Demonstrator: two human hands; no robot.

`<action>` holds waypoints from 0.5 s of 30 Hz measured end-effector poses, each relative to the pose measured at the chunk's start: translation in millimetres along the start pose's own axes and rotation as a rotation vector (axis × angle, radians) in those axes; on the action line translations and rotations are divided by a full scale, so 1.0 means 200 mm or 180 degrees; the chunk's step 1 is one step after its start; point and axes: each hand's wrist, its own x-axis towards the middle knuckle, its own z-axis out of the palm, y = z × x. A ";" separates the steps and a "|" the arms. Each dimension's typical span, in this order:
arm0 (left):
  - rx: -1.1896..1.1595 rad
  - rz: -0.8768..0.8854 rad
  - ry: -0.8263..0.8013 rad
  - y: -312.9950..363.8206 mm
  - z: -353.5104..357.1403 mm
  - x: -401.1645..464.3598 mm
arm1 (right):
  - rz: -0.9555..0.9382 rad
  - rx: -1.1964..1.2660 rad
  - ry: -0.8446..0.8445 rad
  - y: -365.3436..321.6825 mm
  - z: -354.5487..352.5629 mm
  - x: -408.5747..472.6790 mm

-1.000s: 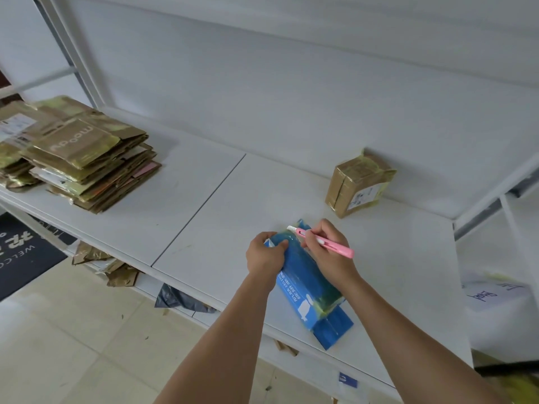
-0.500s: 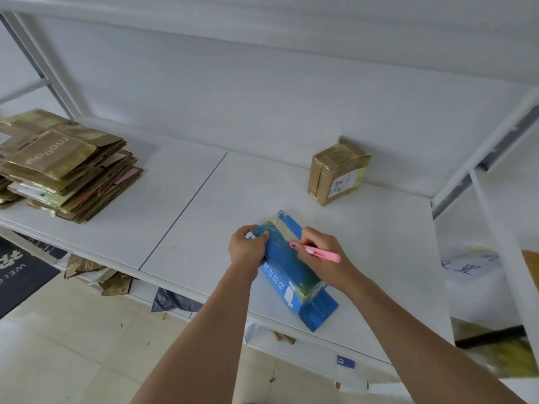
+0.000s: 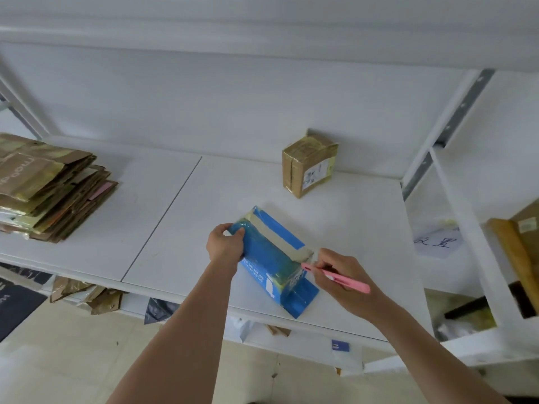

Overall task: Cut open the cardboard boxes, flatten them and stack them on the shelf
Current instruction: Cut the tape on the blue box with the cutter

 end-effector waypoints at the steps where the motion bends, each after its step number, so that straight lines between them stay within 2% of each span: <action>1: 0.0090 0.0037 0.0022 0.00 0.00 0.00 | 0.0030 -0.0015 0.0029 0.00 -0.01 -0.02; 6: 0.0703 0.0317 0.0020 0.02 -0.03 0.00 | 0.0416 0.0135 0.0255 0.01 -0.05 -0.13; 10: 0.0997 0.0391 -0.0006 0.01 -0.06 -0.06 | 0.0864 0.0724 0.1668 0.08 -0.05 -0.28; 15: 0.1669 0.0601 -0.0161 -0.06 -0.04 -0.26 | 0.1245 0.2121 0.2528 0.11 0.04 -0.26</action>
